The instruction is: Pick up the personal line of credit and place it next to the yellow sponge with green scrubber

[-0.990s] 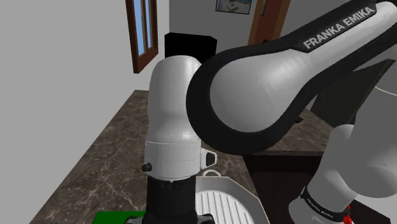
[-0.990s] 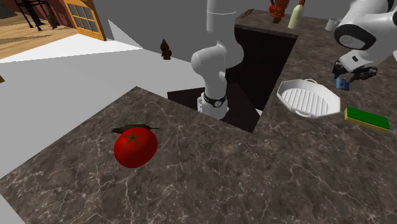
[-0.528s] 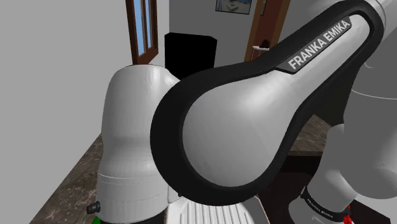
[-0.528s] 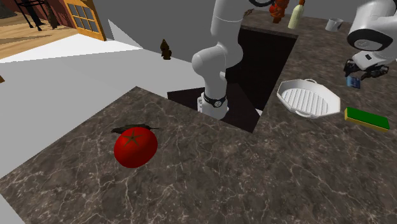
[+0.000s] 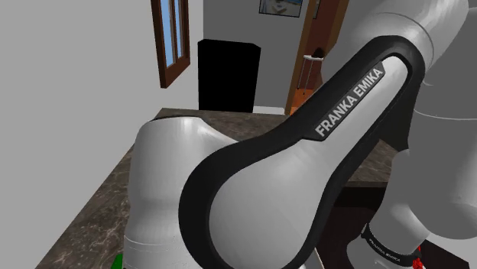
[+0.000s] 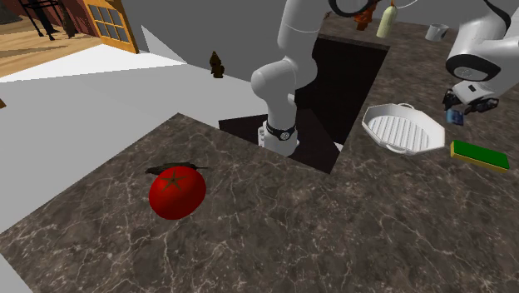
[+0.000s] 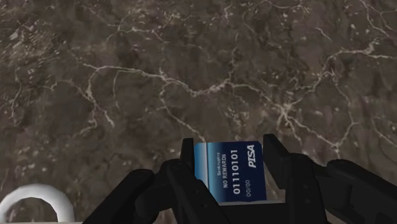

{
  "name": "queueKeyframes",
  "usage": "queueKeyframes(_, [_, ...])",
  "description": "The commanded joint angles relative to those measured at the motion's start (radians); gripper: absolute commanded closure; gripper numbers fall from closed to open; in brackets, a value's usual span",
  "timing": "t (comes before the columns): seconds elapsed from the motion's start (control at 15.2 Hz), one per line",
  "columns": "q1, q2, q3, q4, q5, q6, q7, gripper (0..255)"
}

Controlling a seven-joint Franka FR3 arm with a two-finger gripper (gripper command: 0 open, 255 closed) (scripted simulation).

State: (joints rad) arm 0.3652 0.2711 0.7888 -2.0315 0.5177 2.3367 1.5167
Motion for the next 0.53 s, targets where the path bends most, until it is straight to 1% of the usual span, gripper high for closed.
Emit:
queueKeyframes(0.0, [0.005, 0.018, -0.004, -0.008, -0.005, 0.022, -0.007, 255])
queueKeyframes(0.26, [0.020, 0.063, -0.013, -0.026, -0.017, 0.077, -0.023, 255])
queueKeyframes(0.46, [0.020, 0.063, -0.013, -0.026, -0.017, 0.077, -0.023, 255])
